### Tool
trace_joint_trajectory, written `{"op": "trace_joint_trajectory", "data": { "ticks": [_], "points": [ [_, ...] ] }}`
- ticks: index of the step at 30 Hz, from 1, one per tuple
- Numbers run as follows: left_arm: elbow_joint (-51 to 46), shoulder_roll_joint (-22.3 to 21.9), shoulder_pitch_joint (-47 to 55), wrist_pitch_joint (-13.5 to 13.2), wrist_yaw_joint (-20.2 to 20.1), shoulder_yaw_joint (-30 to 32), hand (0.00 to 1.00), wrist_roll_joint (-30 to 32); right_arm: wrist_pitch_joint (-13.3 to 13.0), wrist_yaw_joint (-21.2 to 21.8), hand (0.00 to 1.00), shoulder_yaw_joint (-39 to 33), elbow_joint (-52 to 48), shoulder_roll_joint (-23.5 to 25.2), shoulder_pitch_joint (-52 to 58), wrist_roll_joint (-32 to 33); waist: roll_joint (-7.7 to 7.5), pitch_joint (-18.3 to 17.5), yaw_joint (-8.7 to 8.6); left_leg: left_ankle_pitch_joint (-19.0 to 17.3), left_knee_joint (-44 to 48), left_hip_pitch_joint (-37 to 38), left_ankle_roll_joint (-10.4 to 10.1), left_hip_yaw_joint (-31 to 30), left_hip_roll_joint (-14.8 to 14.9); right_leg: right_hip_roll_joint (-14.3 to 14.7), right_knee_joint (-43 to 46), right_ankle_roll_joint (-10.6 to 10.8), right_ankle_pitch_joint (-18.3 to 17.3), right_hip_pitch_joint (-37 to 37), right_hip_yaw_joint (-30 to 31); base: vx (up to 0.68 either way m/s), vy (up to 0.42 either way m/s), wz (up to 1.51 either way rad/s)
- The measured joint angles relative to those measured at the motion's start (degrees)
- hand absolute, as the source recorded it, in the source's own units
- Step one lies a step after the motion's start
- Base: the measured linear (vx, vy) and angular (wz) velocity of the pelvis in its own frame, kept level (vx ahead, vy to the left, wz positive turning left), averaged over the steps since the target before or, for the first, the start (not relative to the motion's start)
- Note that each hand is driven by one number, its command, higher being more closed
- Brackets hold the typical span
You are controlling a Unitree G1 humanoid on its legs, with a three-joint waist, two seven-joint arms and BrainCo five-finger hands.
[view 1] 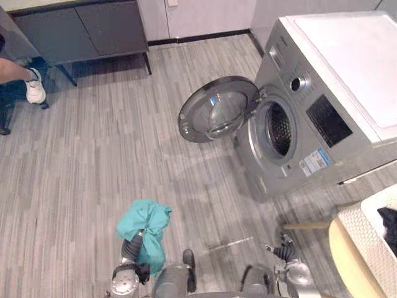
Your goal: Pick up the laundry basket with both hands and put the clothes into the washing machine.
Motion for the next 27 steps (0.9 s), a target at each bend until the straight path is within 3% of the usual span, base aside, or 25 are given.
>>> {"op": "trace_joint_trajectory", "data": {
  "ticks": [2,3,4,5,6,8,9,10,12,14,17,19,20,23,27],
  "points": [
    [0.0,-0.09,-1.28,-0.06,0.38,-1.06,1.0,0.0,-0.03,-0.01,0.0,0.25,0.02,-0.39,-0.01,0.0,-0.07,-0.03,-0.28,-0.36,-0.93,2.58,-1.62,-0.32,-0.06,1.46,-11.56,-0.63,3.81,-2.04,-4.31,0.41,-0.045,0.29],
    [-0.02,-0.09,-1.94,-0.13,0.32,-1.89,1.0,0.02,-0.03,0.03,0.0,0.64,0.02,-0.36,0.29,-0.01,-0.45,-0.25,-0.43,-1.31,-1.51,4.62,-3.18,-0.78,-0.21,2.62,-18.19,-2.74,8.58,-2.34,-6.23,0.54,-0.083,0.58],
    [-0.04,-0.08,-2.03,-0.17,0.2,-2.49,1.0,0.1,-0.02,0.08,0.0,0.79,-0.01,-0.34,0.53,-0.02,-1.08,-0.68,-1.28,-2.45,-0.58,6.29,-5.09,-1.62,-0.29,3.09,-18.99,-6.3,14.47,-1.62,-6.15,0.57,-0.107,0.72],
    [0.24,-0.58,-2.28,-0.18,0.2,-3.72,1.0,0.1,0.0,0.08,0.0,0.72,-0.04,-0.69,0.95,-0.02,-0.2,-0.52,-1.79,-2.87,0.67,6.61,-5.86,-2.06,0.14,3.08,-17.88,-8.38,14.62,-0.99,-6.29,0.59,-0.135,0.51],
    [-0.09,-1.37,-2.43,-0.26,-0.06,-4.89,1.0,0.15,0.02,0.17,0.0,0.79,-0.58,-1.29,0.47,-0.01,1.23,-0.87,-1.21,-2.83,5.2,5.37,-7.27,-1.22,1.98,3.77,-17.42,-8.22,12.63,0.08,-7.42,0.59,-0.149,0.12],
    [-0.27,-2.25,-2.38,-0.28,-1.19,-6.23,1.0,0.16,-0.16,0.24,0.0,1.03,-3.27,-1.36,0.04,-0.01,2.61,-0.29,-1.11,-0.78,19.5,1.0,-10.22,0.62,4.74,5.7,-18.6,-9.03,10.54,3.83,-7.49,0.64,-0.166,-0.19],
    [-0.29,-2.88,-1.86,-0.24,-2.19,-6.65,1.0,0.24,-0.21,0.23,0.0,1.71,-4.74,-1.26,0.25,0.01,2.95,-0.09,-0.95,5.57,32.44,-2.73,-9.83,1.31,7.61,8.02,-21.25,-9.35,9.7,8.57,-6.64,0.67,-0.165,-0.63],
    [-0.28,-2.95,-1.65,-0.24,-2.74,-7.97,1.0,0.25,-0.6,0.21,0.0,2.44,-5.73,-1.26,0.31,0.03,2.8,0.02,-0.19,4.31,42.03,-5.65,-8.18,2.24,10.68,9.9,-23.58,-9.64,9.45,12.92,-4.77,0.54,-0.113,-0.81],
    [-0.36,-3.14,-2.51,-0.3,-3.64,-10.48,1.0,0.33,-1.06,0.08,0.0,2.11,-7.31,-0.73,0.32,0.38,2.31,0.23,0.63,1.94,47.95,-9.41,-5.56,3.82,12.17,10.69,-25.74,-9.77,9.35,17.29,-1.34,0.47,-0.041,-0.96],
    [-0.9,-3.53,-3.43,-0.61,-4.51,-12.23,1.0,0.74,-1.35,0.05,0.0,1.93,-7.58,-0.8,0.29,0.5,1.44,0.66,1.15,0.38,45.15,-13.1,-3.46,3.83,11.79,10.59,-27.77,-9.73,9.33,19.82,2.47,0.38,0.053,-0.94],
    [-0.89,-3.54,-4.65,-0.85,-4.81,-13.85,1.0,2.54,-1.22,0.02,0.0,1.94,-5.78,-0.9,0.18,0.48,1.31,0.93,1.99,-1.04,29.18,-16.77,-3.44,-3.18,7.31,9.65,-28.27,-6.11,7.05,21.44,9.52,0.32,0.224,-1.27],
    [-0.39,-3.55,-4.87,-0.85,-4.8,-14.88,1.0,2.93,-1.11,-0.09,0.0,1.56,-4.82,-1.5,0.1,0.48,2.69,0.73,1.93,1.0,15.5,-15.79,-5.92,-11.28,4.53,9.66,-26.66,-3.72,5.3,21.27,14.01,0.29,0.353,-1.33],
    [0.53,-4.55,-5.02,-0.88,-4.84,-15.62,1.0,2.92,-1.08,-0.21,0.0,1.72,-3.95,-2.4,-0.09,0.41,4.55,1.12,2.21,9.2,7.88,-13.34,-7.99,-16.22,5.0,11.5,-24.36,-1.08,2.71,21.1,18.67,0.26,0.393,-1.33],
    [2.62,-2.14,-7.4,-0.49,-4.99,-16.58,1.0,2.87,-0.63,-0.47,0.0,2.28,-3.32,-0.21,0.61,0.42,0.72,0.25,2.11,5.27,9.18,-11.32,-5.9,-8.33,2.94,7.45,-22.21,0.2,2.07,19.25,25.12,0.2,0.347,-1.11],
    [2.59,-1.61,-6.06,-0.52,-4.8,-16.65,1.0,2.8,-0.9,-0.49,0.0,4.63,-3.76,-0.24,-0.77,0.42,0.61,0.12,1.95,2.32,9.57,-7.47,-3.48,2.4,3.46,5.71,-21.74,4.32,4.12,16.61,30.91,0.09,0.239,-1.44]
  ]
}}
